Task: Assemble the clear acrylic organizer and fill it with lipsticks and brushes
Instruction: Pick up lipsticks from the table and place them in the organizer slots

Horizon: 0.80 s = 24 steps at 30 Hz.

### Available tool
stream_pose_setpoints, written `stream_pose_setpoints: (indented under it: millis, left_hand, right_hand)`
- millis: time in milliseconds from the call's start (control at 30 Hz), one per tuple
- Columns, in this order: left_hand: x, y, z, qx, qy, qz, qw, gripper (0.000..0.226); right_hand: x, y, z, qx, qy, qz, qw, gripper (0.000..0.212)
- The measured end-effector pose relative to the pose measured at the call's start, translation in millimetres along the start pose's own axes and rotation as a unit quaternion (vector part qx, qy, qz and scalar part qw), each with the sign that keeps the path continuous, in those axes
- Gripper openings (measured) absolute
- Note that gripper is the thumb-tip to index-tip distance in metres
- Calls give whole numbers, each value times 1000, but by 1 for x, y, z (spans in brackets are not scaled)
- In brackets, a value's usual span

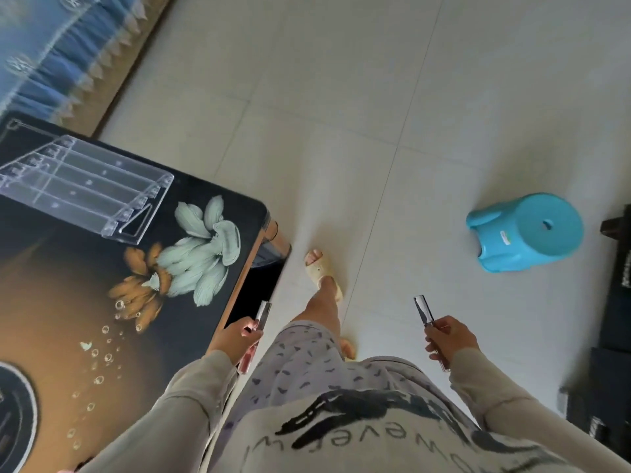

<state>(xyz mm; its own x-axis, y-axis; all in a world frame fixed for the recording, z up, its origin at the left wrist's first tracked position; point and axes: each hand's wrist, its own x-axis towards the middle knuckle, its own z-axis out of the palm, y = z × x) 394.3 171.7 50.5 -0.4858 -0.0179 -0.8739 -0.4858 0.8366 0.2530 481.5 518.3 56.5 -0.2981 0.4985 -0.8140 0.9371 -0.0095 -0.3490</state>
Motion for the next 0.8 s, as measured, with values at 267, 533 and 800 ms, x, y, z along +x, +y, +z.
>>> stream_pose_setpoints:
  millis: [267,533,800]
  left_hand:
    - [64,117,-90,31,8,19,999,39]
    - [107,190,-177,-36,52,33,997,30]
    - [133,205,-214,-168,73,-42,982,29]
  right_hand:
    - [34,-107,-7,-32,5,32,999,11]
    - [77,-229,-1,-195,-1,-29,980,22]
    - [136,-370,31,-159,-37,-67,984,7]
